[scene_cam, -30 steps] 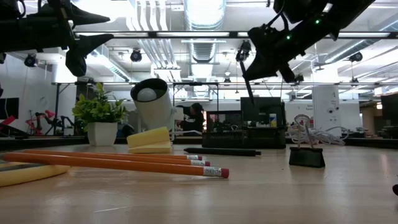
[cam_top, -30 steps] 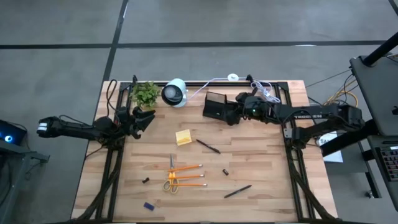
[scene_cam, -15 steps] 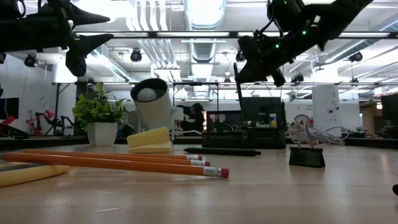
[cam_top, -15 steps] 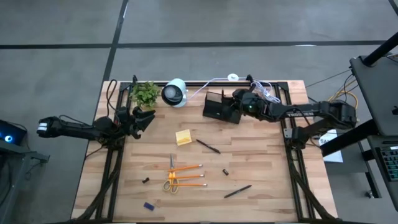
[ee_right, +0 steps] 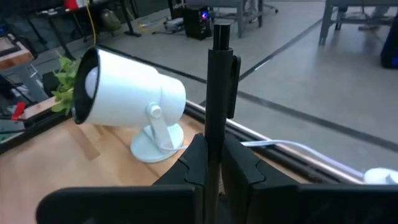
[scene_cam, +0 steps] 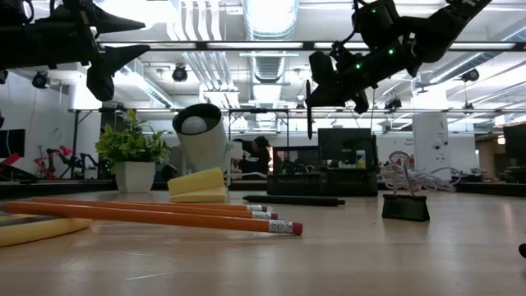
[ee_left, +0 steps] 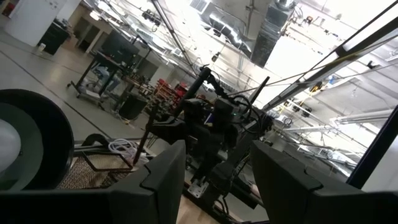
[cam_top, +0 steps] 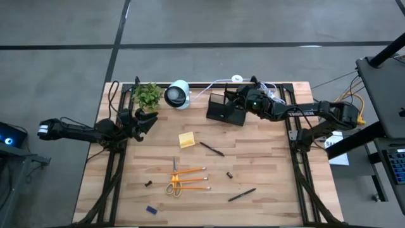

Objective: Pick and place office supplies into organizer
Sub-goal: Put the middle right pen into the desk organizer

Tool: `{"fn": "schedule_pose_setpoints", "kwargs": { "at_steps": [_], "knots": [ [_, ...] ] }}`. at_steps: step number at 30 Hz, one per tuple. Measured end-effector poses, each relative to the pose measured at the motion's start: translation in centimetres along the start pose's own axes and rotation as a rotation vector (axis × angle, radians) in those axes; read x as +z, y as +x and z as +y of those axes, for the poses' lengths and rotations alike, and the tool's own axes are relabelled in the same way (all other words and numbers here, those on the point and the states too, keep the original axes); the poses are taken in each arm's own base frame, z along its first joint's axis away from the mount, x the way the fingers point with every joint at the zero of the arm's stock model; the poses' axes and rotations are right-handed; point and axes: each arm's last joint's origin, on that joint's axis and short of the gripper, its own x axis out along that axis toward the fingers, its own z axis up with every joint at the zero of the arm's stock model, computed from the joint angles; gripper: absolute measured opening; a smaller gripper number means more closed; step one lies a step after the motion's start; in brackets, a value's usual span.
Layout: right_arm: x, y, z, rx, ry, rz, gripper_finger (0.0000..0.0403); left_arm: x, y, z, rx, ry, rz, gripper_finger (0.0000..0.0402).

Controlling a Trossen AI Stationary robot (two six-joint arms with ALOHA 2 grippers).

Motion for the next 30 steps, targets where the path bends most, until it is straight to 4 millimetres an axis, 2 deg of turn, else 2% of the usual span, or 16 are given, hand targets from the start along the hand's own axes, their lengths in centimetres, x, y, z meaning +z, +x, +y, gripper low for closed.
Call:
{"fn": "schedule_pose_setpoints", "kwargs": {
  "at_steps": [17, 24, 30],
  "knots": [
    [0.2, 1.1, -1.6, -0.038, -0.072, -0.032, 0.0013, 0.0, 0.0, 0.0, 0.000, 0.000, 0.000, 0.0167],
    [-1.2, 2.8, -1.8, 0.000, -0.071, -0.028, 0.0012, 0.0, 0.0, 0.0, -0.001, -0.001, -0.002, 0.0167],
    [-1.6, 3.1, -1.8, 0.004, -0.087, -0.019, 0.0012, 0.0, 0.0, 0.0, -0.001, -0.002, -0.003, 0.0167]
  ]
}}
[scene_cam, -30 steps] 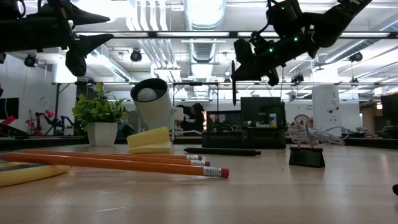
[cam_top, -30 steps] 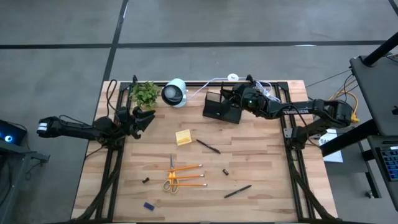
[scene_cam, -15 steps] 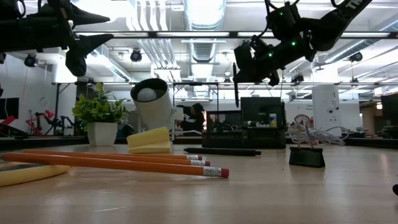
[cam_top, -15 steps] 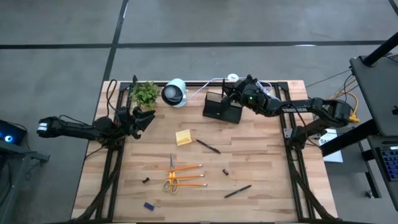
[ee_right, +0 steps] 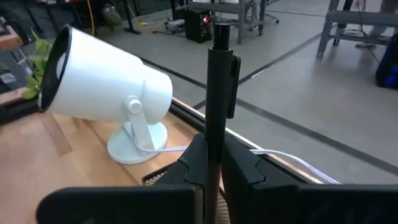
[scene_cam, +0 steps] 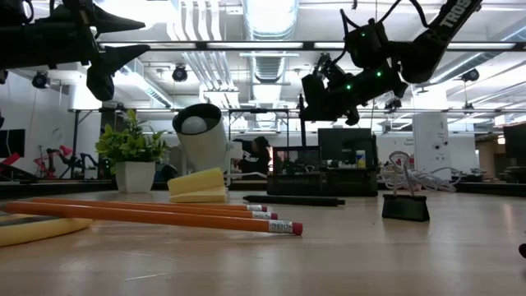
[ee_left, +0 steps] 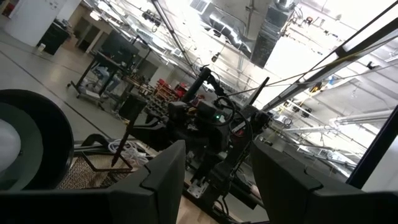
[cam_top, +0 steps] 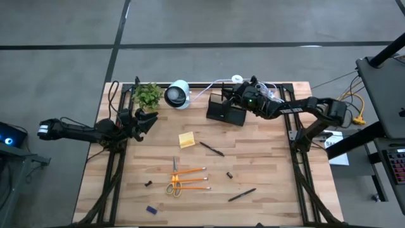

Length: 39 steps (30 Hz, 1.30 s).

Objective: Pick and place office supplies into organizer
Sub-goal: Put the middle right pen into the desk organizer

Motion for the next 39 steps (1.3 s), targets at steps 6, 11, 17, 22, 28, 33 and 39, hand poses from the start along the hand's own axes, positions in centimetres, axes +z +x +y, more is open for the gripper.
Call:
{"fn": "schedule_pose_setpoints", "kwargs": {
  "at_steps": [6, 11, 17, 22, 28, 33, 39],
  "knots": [
    [-0.27, -0.02, -0.11, -0.003, -0.041, 0.034, 0.0012, -0.01, 0.00, 0.00, 0.000, 0.000, 0.001, 0.0167],
    [-0.62, 0.01, -0.17, -0.001, -0.062, 0.064, 0.0012, -0.01, 0.00, 0.00, 0.000, 0.000, 0.001, 0.0167],
    [-0.71, -0.01, -0.27, 0.002, -0.093, 0.079, 0.0012, -0.03, 0.01, 0.00, 0.001, 0.000, 0.002, 0.0167],
    [-0.88, -0.01, -0.36, -0.001, -0.115, 0.098, 0.0012, -0.02, 0.01, 0.00, 0.000, -0.001, 0.001, 0.0167],
    [-0.84, 0.04, -0.61, -0.008, -0.136, 0.098, 0.0013, -0.02, 0.01, 0.00, 0.001, -0.001, 0.002, 0.0167],
    [-0.82, 0.06, -0.69, -0.009, -0.141, 0.098, 0.0013, -0.02, 0.01, 0.00, 0.000, -0.001, 0.001, 0.0167],
    [-0.82, 0.07, -0.73, 0.005, -0.152, 0.101, 0.0013, -0.02, 0.01, 0.00, 0.001, -0.001, 0.002, 0.0167]
  ]
}}
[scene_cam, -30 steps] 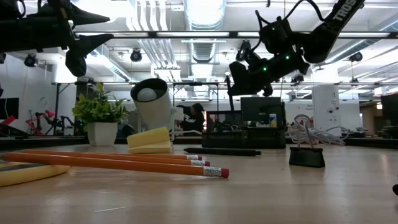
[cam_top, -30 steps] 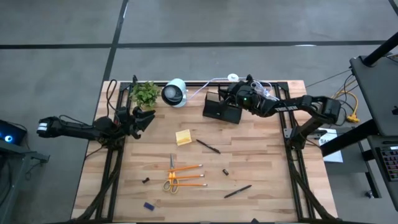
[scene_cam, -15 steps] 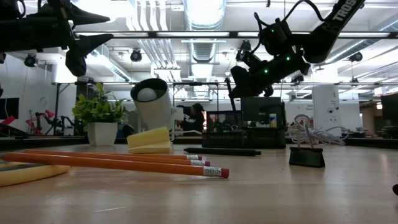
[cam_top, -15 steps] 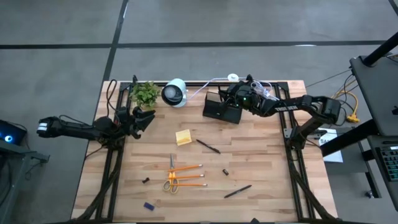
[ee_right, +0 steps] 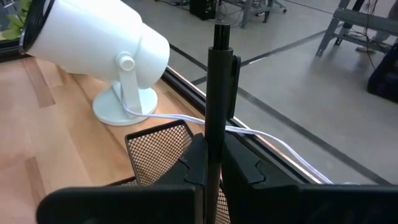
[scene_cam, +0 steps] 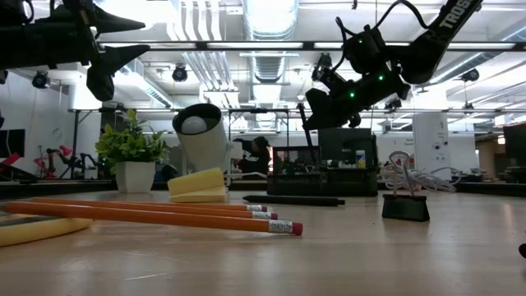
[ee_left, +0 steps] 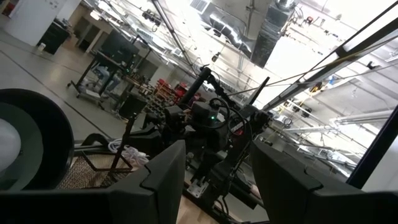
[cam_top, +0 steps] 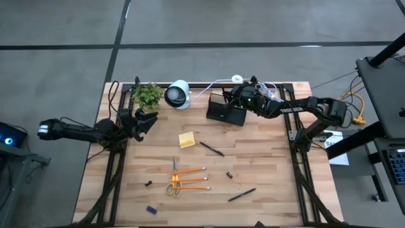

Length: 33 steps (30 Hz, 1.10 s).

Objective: Pick and place office supplies into organizer
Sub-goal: Put the middle right pen into the desk organizer, then put the right binder clip into the desk organizer

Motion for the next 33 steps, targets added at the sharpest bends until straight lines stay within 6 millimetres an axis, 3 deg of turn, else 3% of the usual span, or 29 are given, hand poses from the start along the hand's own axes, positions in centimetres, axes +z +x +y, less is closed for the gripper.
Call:
{"fn": "schedule_pose_setpoints", "kwargs": {
  "at_steps": [16, 26, 33],
  "knots": [
    [0.00, 0.01, -0.04, 0.005, 0.000, 0.001, 0.0015, 0.00, 0.00, 0.00, 0.000, 0.000, 0.000, 0.0167],
    [0.00, 0.01, -0.04, 0.005, -0.003, 0.001, 0.0074, 0.00, 0.00, 0.00, 0.000, 0.000, 0.000, 0.0167],
    [0.00, 0.01, -0.04, 0.005, -0.003, 0.001, 0.0079, 0.00, 0.00, 0.00, 0.000, 0.000, 0.000, 0.0167]
  ]
}}
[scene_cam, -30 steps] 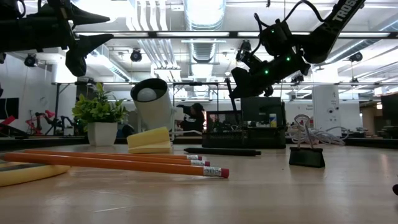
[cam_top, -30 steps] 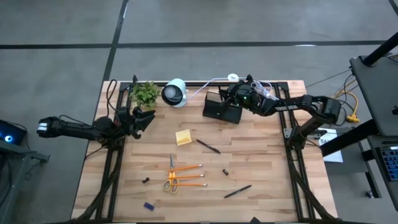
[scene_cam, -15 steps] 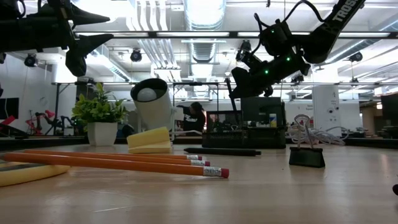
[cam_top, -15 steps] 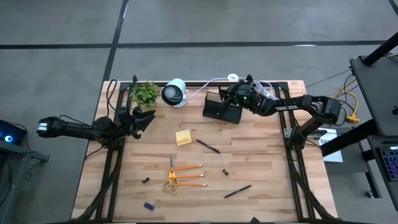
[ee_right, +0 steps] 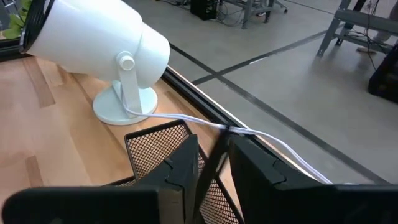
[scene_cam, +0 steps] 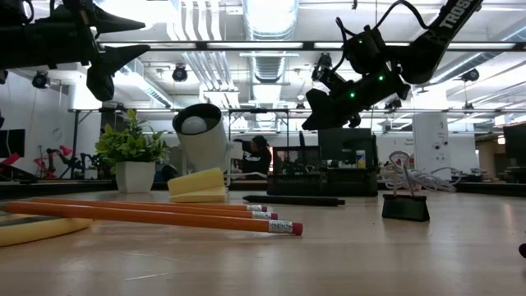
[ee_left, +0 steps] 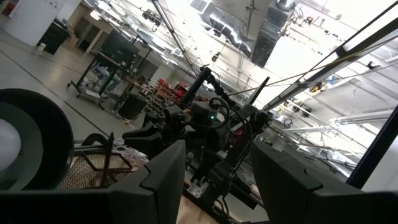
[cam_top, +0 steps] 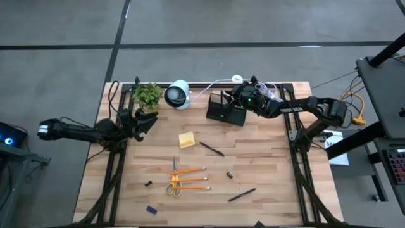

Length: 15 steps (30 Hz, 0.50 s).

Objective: Pick and place office supplies into organizer
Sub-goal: Put the right binder clip into the desk organizer

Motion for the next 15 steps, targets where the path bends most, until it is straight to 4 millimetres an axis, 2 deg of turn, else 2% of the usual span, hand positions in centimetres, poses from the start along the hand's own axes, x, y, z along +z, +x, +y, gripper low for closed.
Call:
{"fn": "schedule_pose_setpoints", "kwargs": {
  "at_steps": [9, 15],
  "knots": [
    [0.00, 0.00, 0.00, 0.000, 0.001, 0.000, 0.0063, 0.00, 0.00, 0.00, 0.000, 0.001, 0.000, 0.0167],
    [0.18, -0.14, -0.02, 0.000, 0.033, -0.007, 0.0066, 0.00, 0.00, 0.00, 0.000, 0.001, 0.000, 0.0167]
  ]
}}
